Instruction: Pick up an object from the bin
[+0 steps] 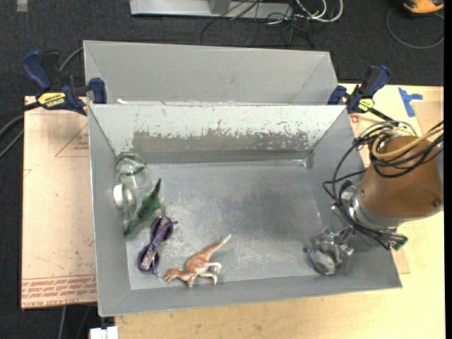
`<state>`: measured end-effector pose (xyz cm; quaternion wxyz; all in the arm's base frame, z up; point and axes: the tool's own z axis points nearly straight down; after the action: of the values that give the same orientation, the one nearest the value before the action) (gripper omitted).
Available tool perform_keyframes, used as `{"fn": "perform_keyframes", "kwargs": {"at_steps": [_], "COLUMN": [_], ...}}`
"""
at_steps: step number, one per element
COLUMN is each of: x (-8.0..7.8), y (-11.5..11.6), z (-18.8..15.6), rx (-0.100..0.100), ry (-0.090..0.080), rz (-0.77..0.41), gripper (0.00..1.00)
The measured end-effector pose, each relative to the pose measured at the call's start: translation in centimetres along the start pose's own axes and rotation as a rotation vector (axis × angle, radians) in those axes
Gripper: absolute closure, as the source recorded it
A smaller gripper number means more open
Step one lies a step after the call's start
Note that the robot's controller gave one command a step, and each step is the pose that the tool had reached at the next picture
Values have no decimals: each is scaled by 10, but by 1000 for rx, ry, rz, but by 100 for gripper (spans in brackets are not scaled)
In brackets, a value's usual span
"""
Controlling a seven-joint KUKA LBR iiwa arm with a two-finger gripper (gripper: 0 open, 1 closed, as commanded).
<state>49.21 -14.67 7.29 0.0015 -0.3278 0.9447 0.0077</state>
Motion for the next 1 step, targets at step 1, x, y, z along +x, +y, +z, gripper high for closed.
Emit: {"fn": "perform_keyframes", "kwargs": {"at_steps": [1], "x": [1], "y": [1], "z": [-21], "rx": [-4], "ry": [3], "rz": [1], "gripper": [100]}}
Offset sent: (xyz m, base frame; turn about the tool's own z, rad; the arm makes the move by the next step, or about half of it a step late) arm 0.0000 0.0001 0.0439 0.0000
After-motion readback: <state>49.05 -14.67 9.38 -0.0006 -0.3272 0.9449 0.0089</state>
